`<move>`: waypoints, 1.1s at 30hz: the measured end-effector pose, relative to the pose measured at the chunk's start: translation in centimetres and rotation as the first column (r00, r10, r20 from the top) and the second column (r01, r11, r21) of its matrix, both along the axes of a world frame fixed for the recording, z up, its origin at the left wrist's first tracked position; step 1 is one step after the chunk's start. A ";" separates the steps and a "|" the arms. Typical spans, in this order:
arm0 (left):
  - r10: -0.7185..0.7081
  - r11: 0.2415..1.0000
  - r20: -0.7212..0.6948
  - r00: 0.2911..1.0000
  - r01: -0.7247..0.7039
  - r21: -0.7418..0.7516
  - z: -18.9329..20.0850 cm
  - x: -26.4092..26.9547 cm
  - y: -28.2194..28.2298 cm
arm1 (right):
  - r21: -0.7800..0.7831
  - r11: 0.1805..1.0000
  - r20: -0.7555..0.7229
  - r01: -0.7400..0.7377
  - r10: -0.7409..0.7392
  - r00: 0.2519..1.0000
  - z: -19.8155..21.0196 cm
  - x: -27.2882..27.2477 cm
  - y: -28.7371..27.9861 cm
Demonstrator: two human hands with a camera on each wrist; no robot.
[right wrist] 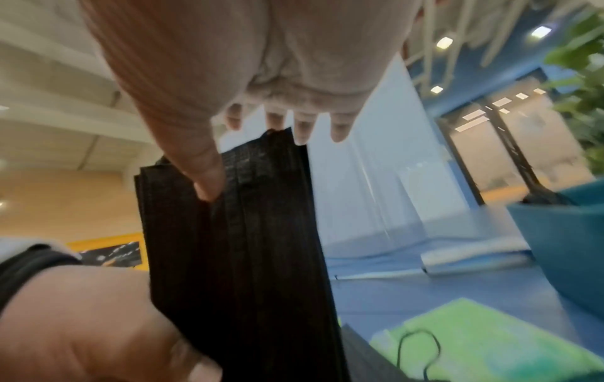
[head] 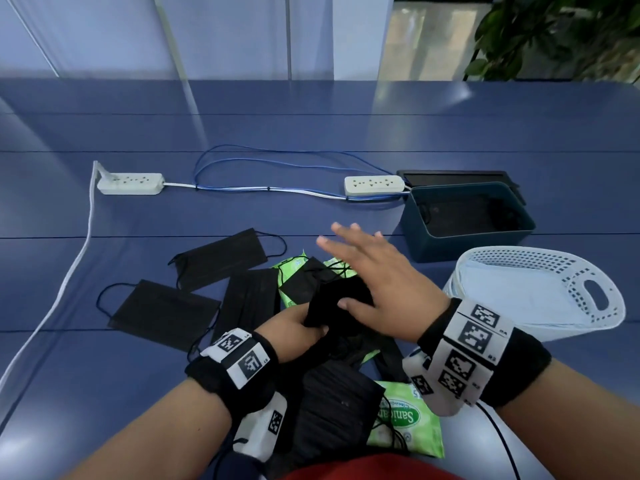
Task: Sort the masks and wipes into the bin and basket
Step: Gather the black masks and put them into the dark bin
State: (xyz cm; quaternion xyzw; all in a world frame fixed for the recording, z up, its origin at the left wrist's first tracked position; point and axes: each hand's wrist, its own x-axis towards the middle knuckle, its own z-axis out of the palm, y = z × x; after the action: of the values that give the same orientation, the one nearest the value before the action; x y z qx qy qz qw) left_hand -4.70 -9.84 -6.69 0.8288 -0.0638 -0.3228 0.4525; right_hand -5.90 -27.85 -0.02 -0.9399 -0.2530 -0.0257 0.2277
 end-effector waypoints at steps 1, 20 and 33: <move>-0.024 1.000 -0.003 1.000 0.024 0.001 0.0 0.0 -0.2 | -0.119 0.992 -0.002 -0.034 0.034 0.999 0.4 -0.1 0.3; 0.099 0.698 -0.386 0.917 -0.340 -0.630 7.4 3.6 -6.9 | 0.346 0.555 -0.553 0.756 -0.531 0.642 5.0 2.7 -12.0; 0.274 0.907 -0.153 0.949 -0.308 -0.286 6.0 12.0 -20.7 | 0.092 0.661 -0.455 0.745 -0.638 0.622 3.6 9.3 -24.0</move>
State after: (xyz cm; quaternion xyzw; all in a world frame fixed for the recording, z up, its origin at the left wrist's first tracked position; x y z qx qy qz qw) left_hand 7.33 -30.52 -0.70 0.7299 0.0362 -0.2825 0.6214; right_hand 3.42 -51.85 3.54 -0.9086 0.1881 0.0379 0.3710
